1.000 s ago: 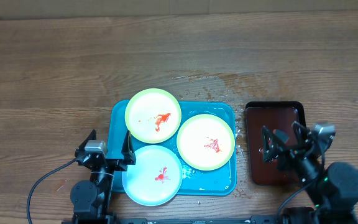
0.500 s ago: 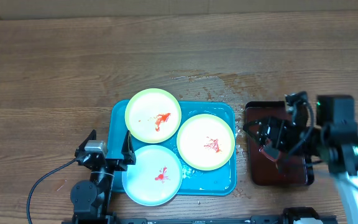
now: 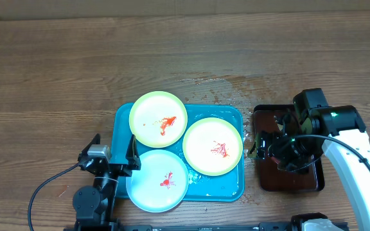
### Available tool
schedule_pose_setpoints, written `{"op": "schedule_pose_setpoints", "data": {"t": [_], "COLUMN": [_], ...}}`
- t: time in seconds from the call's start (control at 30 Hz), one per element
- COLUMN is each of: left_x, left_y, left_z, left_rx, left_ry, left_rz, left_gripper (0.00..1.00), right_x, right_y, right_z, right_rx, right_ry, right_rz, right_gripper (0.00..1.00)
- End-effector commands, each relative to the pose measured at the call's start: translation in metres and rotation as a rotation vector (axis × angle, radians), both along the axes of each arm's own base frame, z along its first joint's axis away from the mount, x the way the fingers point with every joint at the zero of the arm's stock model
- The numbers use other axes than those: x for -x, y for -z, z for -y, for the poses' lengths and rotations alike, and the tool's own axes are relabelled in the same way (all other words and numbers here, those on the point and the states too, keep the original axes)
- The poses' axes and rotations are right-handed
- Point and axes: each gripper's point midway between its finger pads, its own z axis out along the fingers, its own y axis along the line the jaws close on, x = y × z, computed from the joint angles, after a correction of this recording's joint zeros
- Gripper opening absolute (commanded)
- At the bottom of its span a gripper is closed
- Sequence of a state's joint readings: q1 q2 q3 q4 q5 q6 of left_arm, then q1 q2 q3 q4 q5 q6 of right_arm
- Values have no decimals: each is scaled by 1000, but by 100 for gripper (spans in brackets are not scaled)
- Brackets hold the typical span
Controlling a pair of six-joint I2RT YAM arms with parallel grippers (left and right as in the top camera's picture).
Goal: Clean dirty plates on tray and stack at the side
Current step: 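Grasp the orange-and-green sponge in the dark tray with the right gripper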
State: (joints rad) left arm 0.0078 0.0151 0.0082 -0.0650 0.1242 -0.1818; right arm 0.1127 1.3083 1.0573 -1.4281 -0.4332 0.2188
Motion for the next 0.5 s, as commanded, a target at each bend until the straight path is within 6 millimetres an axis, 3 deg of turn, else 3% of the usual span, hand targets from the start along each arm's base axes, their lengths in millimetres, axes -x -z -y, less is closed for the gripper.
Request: {"op": "schedule_pose_setpoints", "data": {"t": [0.0,0.13,0.23,0.33,0.47], "left_x": [5,15,16,13,2], "left_y": [-2,1,3,-15,-54], "left_z": [25,56,57,58,64], "left_rx": [34,62,104,123,131], "left_ry": [147,334,338,338,377], "left_rz": [2,-39,-111,-136,-160], "left_gripper": [100,100,100,100,100], "right_x": [-7,-12,-15,-17,-18], "right_y": [-5,-5,-5,-6,-9], "right_z": [0,-1,-1,-2,-8], "right_rx": [9,6,4,-4,-40], "right_ry": [-17,-16,-16,-16,-15], "right_rz": [42,66,79,87,92], "right_gripper": [100,100,100,100,100]}}
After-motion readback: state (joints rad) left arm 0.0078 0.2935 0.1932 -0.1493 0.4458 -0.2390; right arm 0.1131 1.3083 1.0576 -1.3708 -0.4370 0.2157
